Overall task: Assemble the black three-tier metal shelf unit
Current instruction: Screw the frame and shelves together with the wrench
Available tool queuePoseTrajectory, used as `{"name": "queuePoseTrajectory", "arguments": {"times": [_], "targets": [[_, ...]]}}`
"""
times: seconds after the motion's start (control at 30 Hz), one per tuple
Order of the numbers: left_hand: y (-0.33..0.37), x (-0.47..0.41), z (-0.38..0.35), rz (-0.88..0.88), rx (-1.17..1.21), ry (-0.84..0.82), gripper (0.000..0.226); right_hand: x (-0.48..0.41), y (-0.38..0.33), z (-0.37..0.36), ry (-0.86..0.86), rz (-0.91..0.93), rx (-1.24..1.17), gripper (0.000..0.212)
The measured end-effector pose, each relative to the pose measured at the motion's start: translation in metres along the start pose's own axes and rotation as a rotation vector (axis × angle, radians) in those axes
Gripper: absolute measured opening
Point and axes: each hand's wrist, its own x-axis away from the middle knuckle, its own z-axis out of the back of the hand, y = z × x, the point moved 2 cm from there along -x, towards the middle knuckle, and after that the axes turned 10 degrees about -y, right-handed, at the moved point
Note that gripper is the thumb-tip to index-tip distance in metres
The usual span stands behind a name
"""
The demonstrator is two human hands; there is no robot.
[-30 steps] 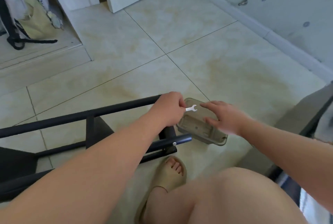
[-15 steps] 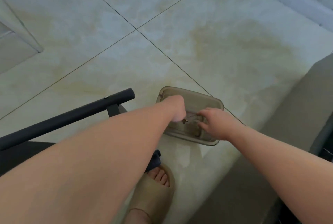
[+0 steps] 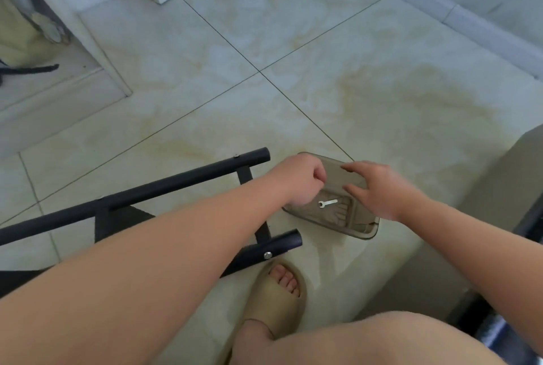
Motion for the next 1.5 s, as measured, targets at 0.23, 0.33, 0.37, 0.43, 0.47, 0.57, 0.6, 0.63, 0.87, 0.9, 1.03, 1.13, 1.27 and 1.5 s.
{"name": "queuePoseTrajectory", "arguments": {"times": [0.23,0.33,0.37,0.43,0.47,0.57,0.6,0.63,0.87,0.9,1.03,1.13,1.27,1.5], "targets": [[-0.036,0.114,0.029,0.005,0.038,0.202,0.012,0.034,-0.083,0.016,-0.032,0.16,0.075,0.049],[-0.061,0.155,0.026,0.084,0.01,0.155,0.015,0.048,-0.111,0.013,-0.137,0.18,0.12,0.049],[-0.069,0.166,0.022,0.123,-0.013,0.106,0.02,0.052,-0.119,0.012,-0.176,0.175,0.111,0.048],[-0.082,0.185,0.011,0.192,-0.075,-0.01,0.035,0.058,-0.13,0.009,-0.25,0.156,0.095,0.048],[-0.089,0.194,0.005,0.216,-0.1,-0.061,0.041,0.059,-0.133,0.006,-0.292,0.144,0.096,0.05],[-0.106,0.211,-0.013,0.26,-0.135,-0.127,0.049,0.061,-0.141,-0.004,-0.413,0.111,0.144,0.054],[-0.111,0.213,-0.017,0.266,-0.15,-0.115,0.045,0.06,-0.142,-0.007,-0.44,0.1,0.169,0.055],[-0.116,0.213,-0.021,0.27,-0.173,-0.102,0.038,0.058,-0.144,-0.01,-0.461,0.095,0.199,0.053],[-0.131,0.198,-0.026,0.249,-0.217,-0.04,0.026,0.036,-0.148,-0.013,-0.491,0.123,0.316,0.023],[-0.133,0.195,-0.023,0.249,-0.212,-0.025,0.026,0.032,-0.148,-0.011,-0.484,0.131,0.323,0.022],[-0.14,0.182,-0.006,0.256,-0.174,0.079,0.03,0.016,-0.158,0.001,-0.383,0.152,0.272,0.024],[-0.145,0.174,0.017,0.263,-0.188,0.175,0.033,0.006,-0.171,0.017,-0.262,0.174,0.242,0.034],[-0.152,0.175,0.06,0.263,-0.258,0.329,0.04,-0.005,-0.195,0.043,-0.073,0.281,0.129,0.025],[-0.153,0.207,0.123,0.221,-0.189,0.621,0.042,-0.004,-0.256,0.082,0.258,0.407,0.077,0.054]]}}
